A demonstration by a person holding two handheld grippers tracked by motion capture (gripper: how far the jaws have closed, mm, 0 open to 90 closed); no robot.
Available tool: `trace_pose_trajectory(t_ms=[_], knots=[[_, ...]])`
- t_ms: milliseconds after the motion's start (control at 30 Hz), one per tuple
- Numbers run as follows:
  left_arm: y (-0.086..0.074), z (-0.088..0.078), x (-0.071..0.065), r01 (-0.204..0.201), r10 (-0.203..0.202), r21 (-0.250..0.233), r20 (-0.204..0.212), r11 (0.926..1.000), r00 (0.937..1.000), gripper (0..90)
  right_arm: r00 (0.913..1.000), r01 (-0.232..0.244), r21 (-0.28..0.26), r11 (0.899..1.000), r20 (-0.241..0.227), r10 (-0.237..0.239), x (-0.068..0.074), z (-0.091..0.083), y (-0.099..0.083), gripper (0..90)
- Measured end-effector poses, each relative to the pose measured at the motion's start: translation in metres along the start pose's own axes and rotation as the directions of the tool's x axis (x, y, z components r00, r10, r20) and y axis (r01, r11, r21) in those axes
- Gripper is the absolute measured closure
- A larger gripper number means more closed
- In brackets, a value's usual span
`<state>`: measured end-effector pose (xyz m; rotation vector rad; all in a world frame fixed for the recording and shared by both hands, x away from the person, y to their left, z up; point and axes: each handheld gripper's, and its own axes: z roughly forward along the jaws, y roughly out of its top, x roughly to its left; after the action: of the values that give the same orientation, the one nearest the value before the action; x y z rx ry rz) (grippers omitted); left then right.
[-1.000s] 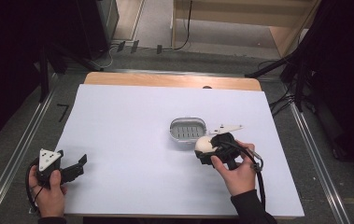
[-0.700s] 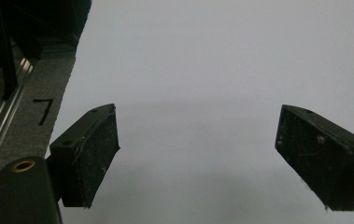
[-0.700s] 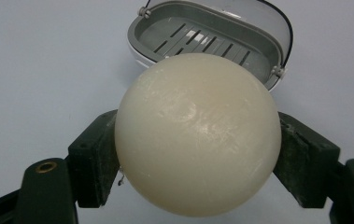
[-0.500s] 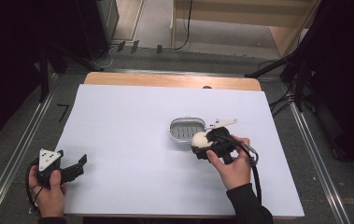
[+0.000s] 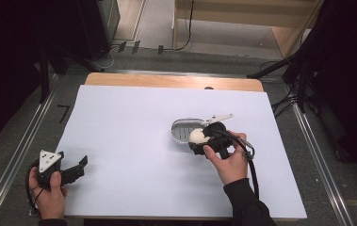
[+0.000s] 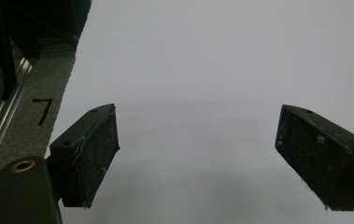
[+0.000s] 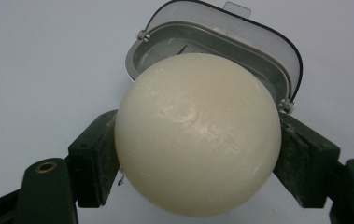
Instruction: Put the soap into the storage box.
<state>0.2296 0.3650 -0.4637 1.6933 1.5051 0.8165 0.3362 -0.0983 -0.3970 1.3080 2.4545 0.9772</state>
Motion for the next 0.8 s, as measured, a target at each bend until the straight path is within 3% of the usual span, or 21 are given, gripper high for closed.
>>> trace_pose_trajectory(t_ms=[800], knots=[[0.000, 0.000, 0.000, 0.006, -0.006, 0.001, 0.004, 1.0000, 1.0000, 14.4, 0.9997, -0.025, 0.028, 0.999, -0.001, 0.025, -0.006, 0.022, 0.022, 24.6]])
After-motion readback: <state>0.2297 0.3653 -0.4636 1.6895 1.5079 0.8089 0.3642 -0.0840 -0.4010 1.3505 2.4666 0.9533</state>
